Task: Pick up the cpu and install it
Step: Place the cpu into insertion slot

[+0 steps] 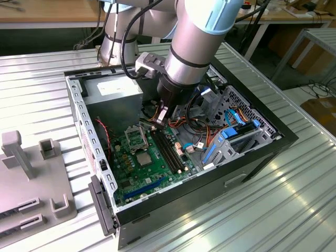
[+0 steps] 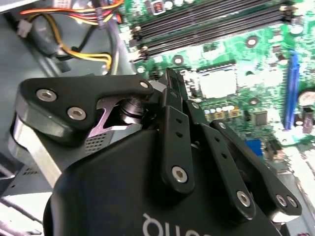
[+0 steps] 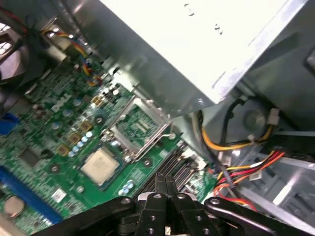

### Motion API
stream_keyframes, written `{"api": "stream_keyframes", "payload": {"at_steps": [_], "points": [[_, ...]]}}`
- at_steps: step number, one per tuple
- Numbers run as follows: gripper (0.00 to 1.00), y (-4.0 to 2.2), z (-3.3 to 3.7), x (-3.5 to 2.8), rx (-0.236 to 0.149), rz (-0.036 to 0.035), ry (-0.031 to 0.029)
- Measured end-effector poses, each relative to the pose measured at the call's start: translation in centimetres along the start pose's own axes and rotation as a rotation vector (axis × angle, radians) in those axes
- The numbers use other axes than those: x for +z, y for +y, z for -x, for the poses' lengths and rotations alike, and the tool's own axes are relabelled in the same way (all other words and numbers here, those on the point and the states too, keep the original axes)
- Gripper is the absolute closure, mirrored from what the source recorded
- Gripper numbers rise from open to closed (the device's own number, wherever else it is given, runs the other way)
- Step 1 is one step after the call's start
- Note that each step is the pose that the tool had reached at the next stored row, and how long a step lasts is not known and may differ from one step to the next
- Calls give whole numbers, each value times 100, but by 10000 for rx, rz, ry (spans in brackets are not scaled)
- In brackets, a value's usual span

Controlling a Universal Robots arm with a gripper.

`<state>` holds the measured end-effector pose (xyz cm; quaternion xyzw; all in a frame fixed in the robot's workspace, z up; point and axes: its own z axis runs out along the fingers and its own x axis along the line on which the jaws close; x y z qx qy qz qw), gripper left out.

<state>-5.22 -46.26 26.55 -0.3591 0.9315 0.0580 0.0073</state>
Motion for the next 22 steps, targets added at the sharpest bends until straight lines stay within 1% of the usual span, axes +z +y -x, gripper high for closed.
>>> {"api": "stream_keyframes", "payload": {"at_steps": [2,3,4,5,9,10,12,13,14,15,17,18,20,22], "points": [[89,4,4,11,-1,84,-79],[89,6,7,20,-6,141,-129],[89,8,9,31,-8,167,-152],[89,21,24,54,-9,181,-162],[89,61,77,111,-10,230,-208],[89,67,89,135,-12,251,-228],[89,62,94,157,-12,291,-263],[89,62,93,163,-12,335,-301],[89,62,94,169,-16,397,-359],[89,61,93,173,-19,486,-439],[89,61,92,183,-26,618,-559],[89,62,94,193,-74,640,-570],[89,62,96,210,-322,666,-539],[89,61,95,228,-678,696,-490]]}}
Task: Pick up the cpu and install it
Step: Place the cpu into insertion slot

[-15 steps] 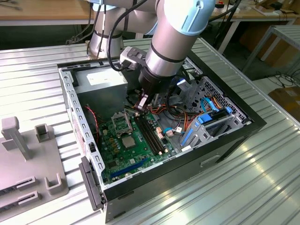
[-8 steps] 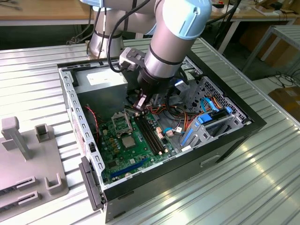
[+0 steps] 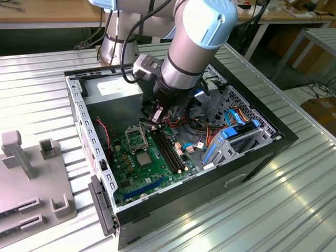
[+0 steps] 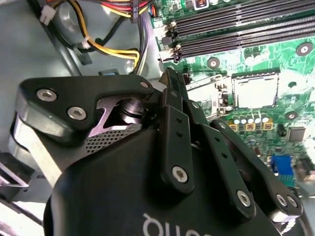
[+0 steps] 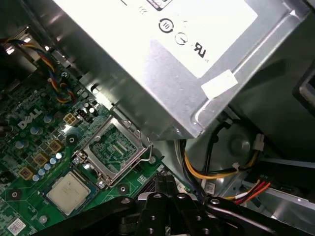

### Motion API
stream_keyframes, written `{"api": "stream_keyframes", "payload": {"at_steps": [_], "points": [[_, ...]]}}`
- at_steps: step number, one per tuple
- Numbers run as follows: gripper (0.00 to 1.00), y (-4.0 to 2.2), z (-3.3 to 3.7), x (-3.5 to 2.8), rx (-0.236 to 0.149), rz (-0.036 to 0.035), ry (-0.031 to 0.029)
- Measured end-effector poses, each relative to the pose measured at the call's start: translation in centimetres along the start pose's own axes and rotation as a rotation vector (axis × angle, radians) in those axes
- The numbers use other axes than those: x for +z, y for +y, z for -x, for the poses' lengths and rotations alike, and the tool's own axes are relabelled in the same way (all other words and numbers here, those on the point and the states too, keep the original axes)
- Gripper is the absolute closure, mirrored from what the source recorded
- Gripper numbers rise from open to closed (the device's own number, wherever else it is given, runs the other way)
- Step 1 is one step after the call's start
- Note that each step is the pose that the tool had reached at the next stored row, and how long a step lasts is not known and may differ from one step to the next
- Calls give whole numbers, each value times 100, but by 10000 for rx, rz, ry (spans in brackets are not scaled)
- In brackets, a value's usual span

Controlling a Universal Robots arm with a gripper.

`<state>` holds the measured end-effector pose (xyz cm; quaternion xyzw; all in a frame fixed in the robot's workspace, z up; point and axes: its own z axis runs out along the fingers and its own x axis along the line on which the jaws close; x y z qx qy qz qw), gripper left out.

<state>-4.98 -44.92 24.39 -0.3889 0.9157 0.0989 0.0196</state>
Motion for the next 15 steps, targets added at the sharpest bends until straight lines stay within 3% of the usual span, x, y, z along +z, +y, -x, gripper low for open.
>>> {"api": "stream_keyframes", "payload": {"at_steps": [4,12,15], "points": [[89,0,5,88,-915,106,154],[89,-1,18,143,-1687,198,281],[89,-31,63,166,-1842,219,303]]}}
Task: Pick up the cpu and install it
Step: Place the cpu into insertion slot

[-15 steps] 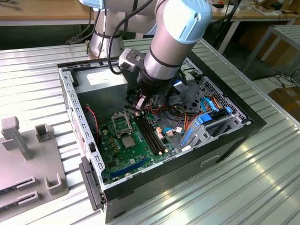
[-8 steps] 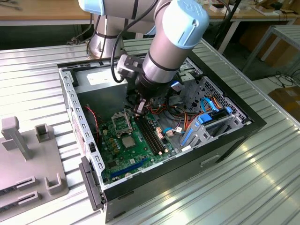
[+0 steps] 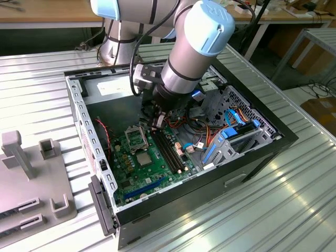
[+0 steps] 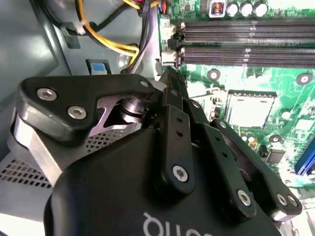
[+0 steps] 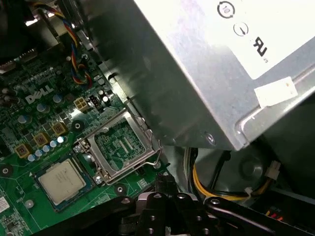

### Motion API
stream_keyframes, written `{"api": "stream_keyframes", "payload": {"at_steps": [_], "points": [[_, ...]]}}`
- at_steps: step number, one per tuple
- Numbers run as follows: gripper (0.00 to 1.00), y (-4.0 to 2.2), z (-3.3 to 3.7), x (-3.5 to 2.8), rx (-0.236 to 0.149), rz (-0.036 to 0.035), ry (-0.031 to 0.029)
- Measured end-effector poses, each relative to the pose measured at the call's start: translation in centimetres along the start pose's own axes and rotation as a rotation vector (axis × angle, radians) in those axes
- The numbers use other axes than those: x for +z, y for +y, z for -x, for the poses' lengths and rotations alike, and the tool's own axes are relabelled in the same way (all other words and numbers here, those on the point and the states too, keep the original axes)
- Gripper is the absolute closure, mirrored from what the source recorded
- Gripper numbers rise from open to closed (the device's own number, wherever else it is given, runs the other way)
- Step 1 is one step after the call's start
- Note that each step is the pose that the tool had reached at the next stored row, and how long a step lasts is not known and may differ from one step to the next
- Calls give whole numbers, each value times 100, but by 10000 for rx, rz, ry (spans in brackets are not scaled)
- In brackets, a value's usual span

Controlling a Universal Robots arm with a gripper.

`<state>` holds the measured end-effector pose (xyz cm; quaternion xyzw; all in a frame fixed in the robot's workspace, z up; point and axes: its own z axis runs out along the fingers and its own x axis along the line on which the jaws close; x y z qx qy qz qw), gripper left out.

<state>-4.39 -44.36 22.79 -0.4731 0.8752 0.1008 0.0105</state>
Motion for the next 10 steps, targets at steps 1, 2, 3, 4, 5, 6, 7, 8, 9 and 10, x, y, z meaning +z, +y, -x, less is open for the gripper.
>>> {"api": "stream_keyframes", "payload": {"at_steps": [1,2,3,4,5,6,7,8,9,10], "points": [[89,3,6,6,-6,4,-4],[89,4,9,12,-14,11,-13],[89,6,13,26,-27,21,-29],[89,6,15,47,-40,23,-35],[89,8,13,58,-49,23,-37],[89,9,9,71,-62,24,-40],[89,9,8,98,-80,27,-44],[89,13,6,127,-97,33,-55],[89,16,7,147,-114,43,-70],[89,20,4,157,-125,53,-84]]}}
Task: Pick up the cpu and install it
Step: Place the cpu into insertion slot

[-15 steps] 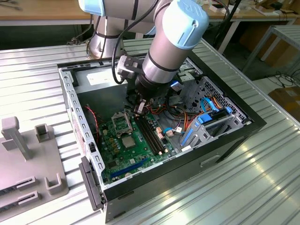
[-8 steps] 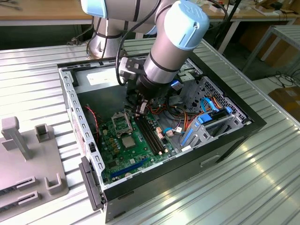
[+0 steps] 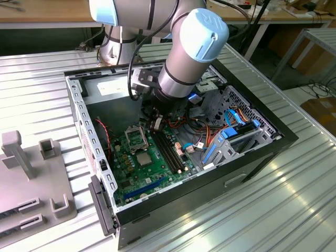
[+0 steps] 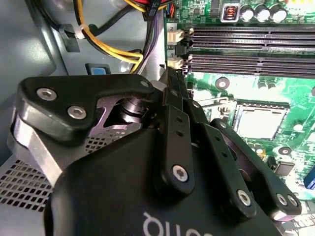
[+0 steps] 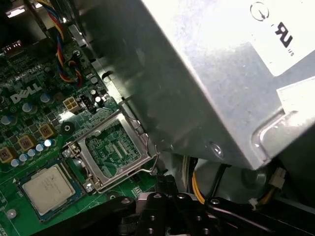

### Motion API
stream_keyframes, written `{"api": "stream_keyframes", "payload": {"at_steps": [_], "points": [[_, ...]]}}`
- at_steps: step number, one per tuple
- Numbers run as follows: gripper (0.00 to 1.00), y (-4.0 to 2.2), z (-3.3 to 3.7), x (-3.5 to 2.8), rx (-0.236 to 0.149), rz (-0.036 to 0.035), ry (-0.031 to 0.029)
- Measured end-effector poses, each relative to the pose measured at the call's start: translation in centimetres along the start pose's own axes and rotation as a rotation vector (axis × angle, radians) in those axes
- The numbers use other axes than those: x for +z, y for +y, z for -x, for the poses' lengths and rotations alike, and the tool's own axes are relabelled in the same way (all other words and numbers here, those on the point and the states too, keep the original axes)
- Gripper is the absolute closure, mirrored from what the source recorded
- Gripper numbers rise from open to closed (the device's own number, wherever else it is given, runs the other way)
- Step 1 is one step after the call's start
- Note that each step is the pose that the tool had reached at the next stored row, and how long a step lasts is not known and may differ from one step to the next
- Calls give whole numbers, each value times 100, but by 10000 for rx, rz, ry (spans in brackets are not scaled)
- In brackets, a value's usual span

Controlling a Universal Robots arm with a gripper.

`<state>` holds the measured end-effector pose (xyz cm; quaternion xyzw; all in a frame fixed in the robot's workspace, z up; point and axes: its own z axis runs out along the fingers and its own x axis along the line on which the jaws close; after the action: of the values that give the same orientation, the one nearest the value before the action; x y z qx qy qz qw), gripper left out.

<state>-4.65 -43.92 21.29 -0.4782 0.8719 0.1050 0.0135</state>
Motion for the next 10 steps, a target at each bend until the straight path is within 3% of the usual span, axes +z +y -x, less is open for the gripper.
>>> {"api": "stream_keyframes", "payload": {"at_steps": [10], "points": [[89,47,-32,47,-93,26,-33]]}}
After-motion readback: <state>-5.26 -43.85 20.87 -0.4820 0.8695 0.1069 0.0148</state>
